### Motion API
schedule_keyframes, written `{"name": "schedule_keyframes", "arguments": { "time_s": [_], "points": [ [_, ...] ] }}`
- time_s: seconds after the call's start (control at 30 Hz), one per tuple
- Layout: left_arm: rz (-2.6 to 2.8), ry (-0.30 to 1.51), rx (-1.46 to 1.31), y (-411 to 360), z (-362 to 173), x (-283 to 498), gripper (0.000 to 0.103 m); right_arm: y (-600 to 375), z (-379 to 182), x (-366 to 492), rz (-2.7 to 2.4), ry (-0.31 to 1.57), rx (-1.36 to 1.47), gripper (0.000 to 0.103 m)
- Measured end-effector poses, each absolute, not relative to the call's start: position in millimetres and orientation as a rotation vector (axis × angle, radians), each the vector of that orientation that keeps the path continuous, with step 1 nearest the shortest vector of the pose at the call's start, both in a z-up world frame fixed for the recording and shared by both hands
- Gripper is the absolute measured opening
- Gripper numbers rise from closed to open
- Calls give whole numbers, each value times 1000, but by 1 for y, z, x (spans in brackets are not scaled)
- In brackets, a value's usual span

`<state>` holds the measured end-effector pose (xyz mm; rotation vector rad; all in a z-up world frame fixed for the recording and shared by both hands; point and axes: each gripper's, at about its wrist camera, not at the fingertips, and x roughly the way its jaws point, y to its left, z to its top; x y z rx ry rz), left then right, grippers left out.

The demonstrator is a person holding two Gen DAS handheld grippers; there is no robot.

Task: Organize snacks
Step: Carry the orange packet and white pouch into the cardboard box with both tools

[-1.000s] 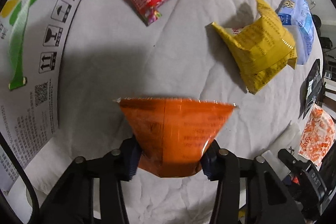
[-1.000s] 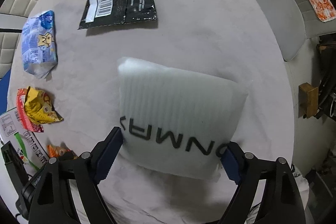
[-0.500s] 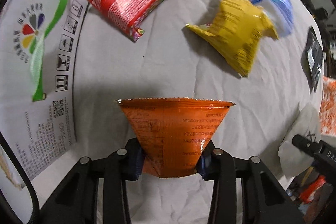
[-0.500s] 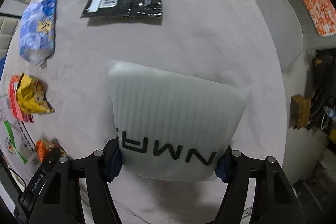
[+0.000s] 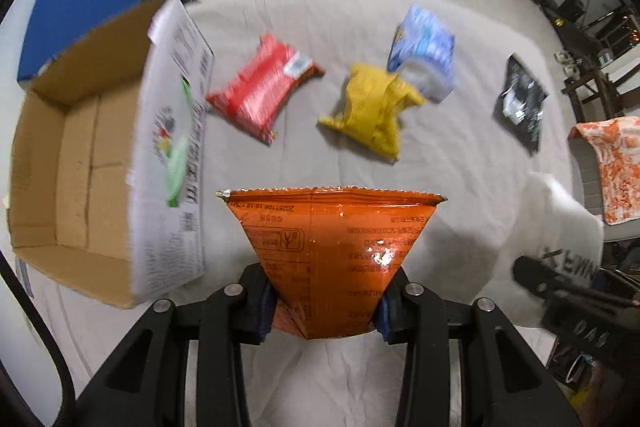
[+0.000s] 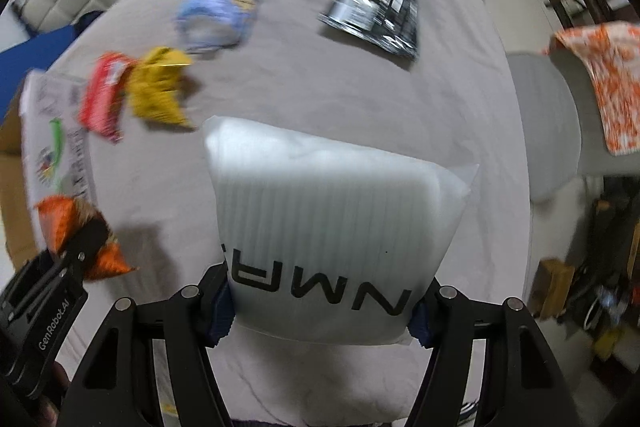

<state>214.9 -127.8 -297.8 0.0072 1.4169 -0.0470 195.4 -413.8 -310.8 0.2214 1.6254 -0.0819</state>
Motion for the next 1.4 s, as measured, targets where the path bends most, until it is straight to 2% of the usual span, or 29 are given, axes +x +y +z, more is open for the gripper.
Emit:
{"name": "schedule_keyframes", "arguments": {
  "time_s": [0.33, 0.67, 0.87, 1.0, 1.2, 1.4],
  "points": [
    [-85, 1263, -31, -78, -212, 211, 36, -318, -226, 193, 65, 1484, 153, 70],
    [-125, 1230, -100, 26, -171, 241, 36, -201, -172, 215, 178, 1385, 117, 70],
    [-93, 1263, -146, 105, -188, 275, 36, -117, -175, 247, 234, 1387, 94, 70],
    [-88, 1323, -181, 147, -218, 297, 36, -64, -197, 273, 265, 1414, 69, 70],
    [-97, 1428, -262, 194, -271, 325, 36, -7, -243, 310, 278, 1466, 28, 70],
    [-115, 1515, -277, 208, -322, 354, 36, 28, -296, 337, 256, 1535, -17, 70]
  ]
}}
